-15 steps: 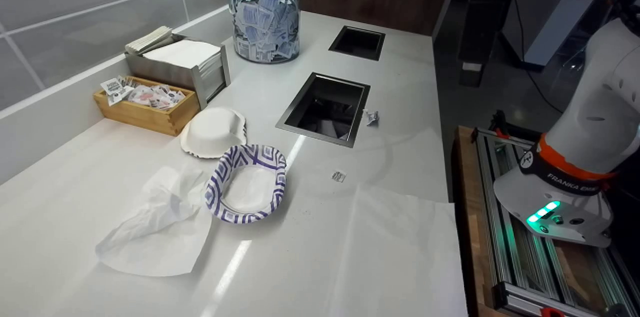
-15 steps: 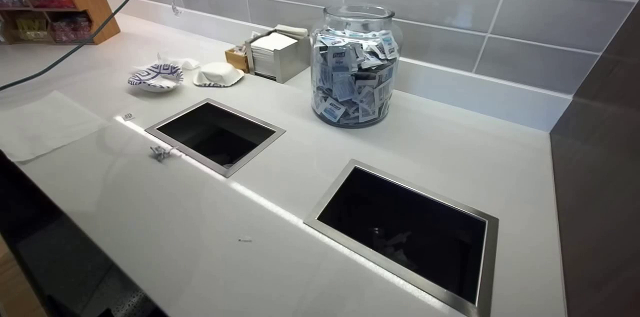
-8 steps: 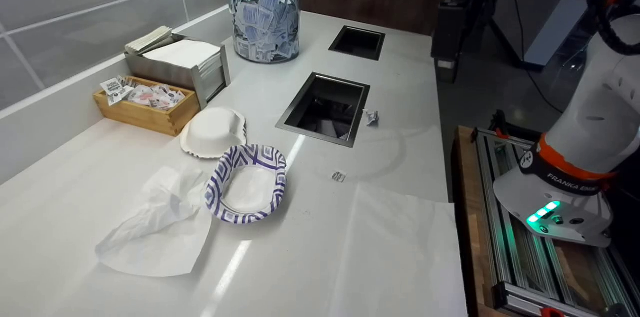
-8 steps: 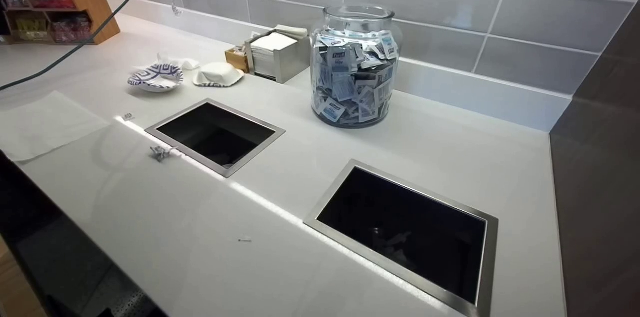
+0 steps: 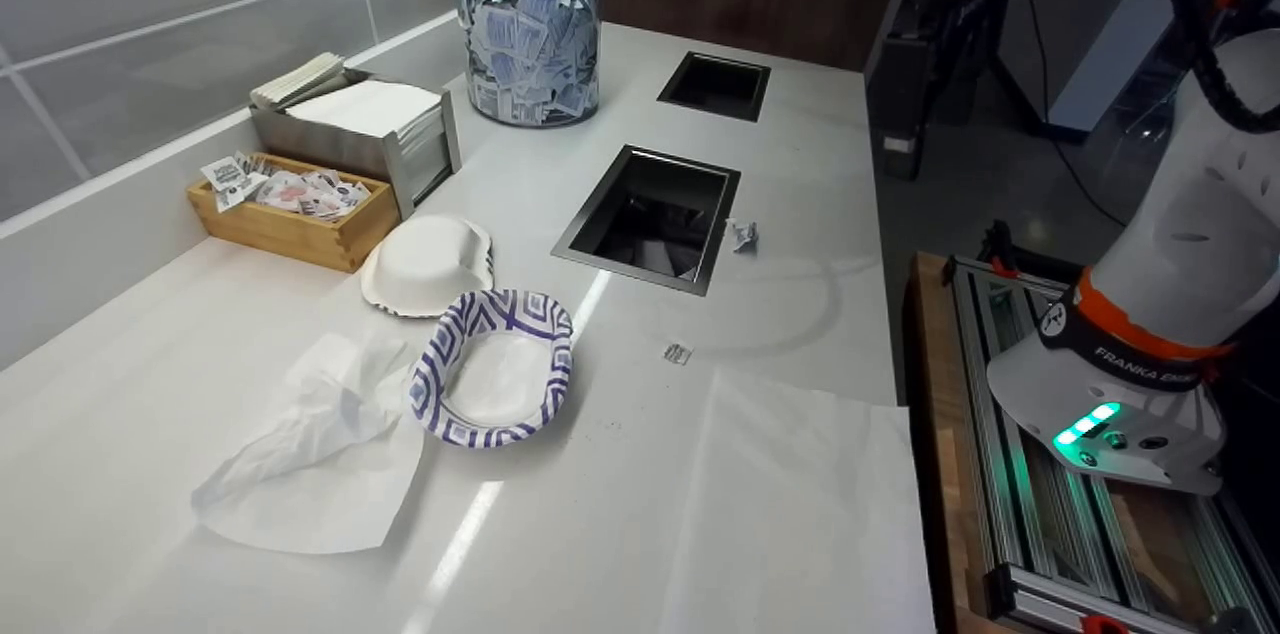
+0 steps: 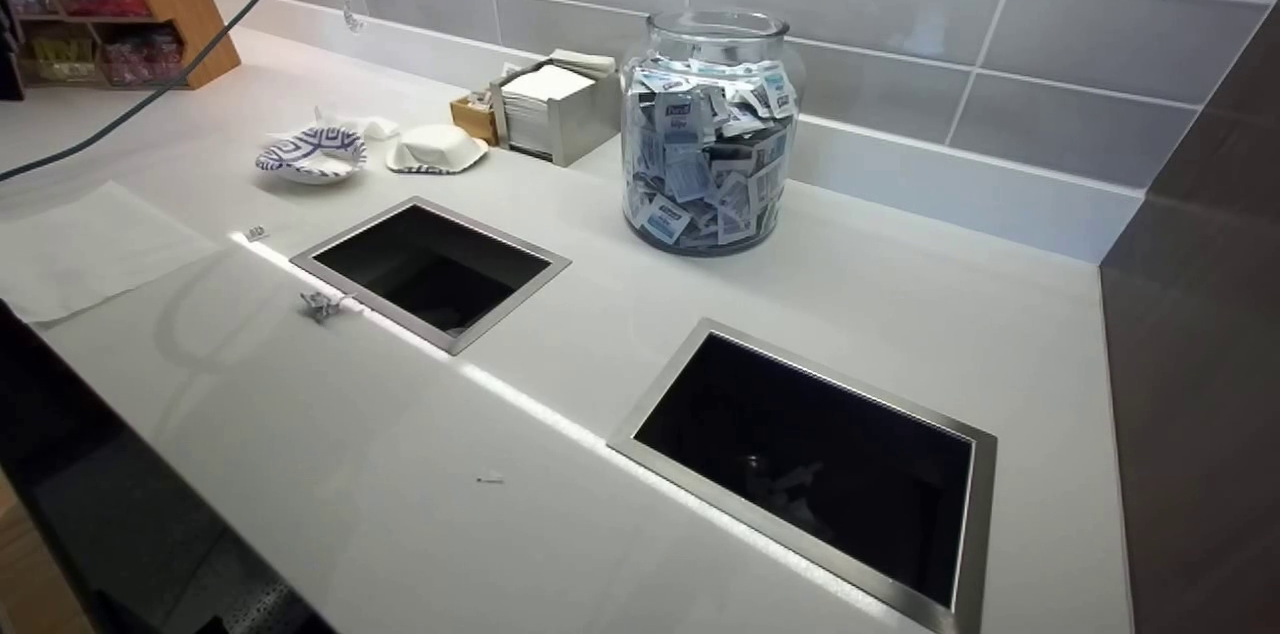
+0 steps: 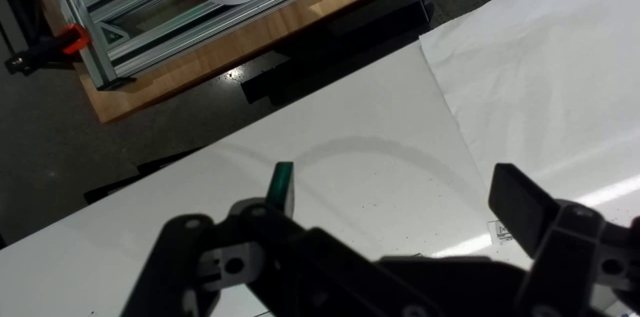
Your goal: Put the piece of paper in the left bin
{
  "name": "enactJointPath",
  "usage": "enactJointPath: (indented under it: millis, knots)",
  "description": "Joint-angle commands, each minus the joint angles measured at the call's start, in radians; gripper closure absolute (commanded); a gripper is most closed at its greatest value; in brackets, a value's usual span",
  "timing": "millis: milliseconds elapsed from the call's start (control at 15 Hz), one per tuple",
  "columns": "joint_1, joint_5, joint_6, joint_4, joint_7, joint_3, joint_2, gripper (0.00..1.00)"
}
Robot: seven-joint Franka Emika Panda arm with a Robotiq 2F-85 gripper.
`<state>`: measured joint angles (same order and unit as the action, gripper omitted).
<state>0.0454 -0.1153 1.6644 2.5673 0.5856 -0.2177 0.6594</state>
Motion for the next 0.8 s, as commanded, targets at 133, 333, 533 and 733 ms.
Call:
enactJointPath:
  millis: [133, 333, 533, 733]
  knots:
    - [-0.052, 0.063, 0.029, 0.042, 0.033, -0.012, 0.015, 0.00]
    - [-0.067, 0.135, 0.102, 0.094, 0.009, -0.006, 0.030, 0.00]
    - [-0.068, 0.216, 0.255, 0.153, -0.011, -0.010, 0.042, 0.00]
    - [-0.075, 0.265, 0.410, 0.213, -0.021, 0.005, 0.043, 0.00]
